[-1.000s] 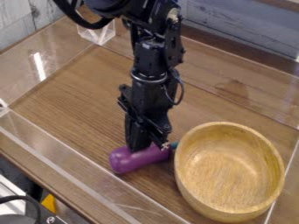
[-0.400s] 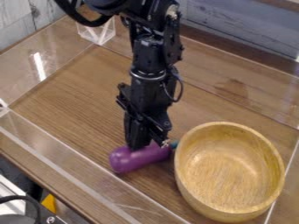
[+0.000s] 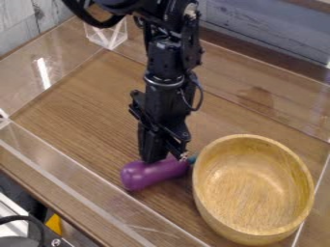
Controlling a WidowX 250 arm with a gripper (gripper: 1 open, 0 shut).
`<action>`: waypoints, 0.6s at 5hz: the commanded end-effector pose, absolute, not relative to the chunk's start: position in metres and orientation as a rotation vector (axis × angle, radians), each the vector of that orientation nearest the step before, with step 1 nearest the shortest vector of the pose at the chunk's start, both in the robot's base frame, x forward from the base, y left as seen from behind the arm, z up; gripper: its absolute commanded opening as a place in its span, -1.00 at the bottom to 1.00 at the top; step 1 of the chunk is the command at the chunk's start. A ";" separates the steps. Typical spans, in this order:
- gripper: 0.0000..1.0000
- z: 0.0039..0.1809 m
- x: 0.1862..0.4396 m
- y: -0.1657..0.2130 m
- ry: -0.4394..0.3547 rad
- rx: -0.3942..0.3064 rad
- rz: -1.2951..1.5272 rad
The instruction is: Remove the purple eggplant from inside the brown bowl and put it on the table
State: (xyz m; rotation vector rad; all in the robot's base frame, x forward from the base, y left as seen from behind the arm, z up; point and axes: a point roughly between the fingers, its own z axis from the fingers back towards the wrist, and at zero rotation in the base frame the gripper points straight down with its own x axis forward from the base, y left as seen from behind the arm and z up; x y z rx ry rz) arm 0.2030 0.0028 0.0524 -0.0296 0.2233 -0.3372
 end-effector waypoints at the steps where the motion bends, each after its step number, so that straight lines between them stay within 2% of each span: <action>1: -1.00 0.063 0.208 0.009 0.174 -0.016 -0.315; 3: -1.00 0.061 0.205 0.013 0.186 -0.011 -0.298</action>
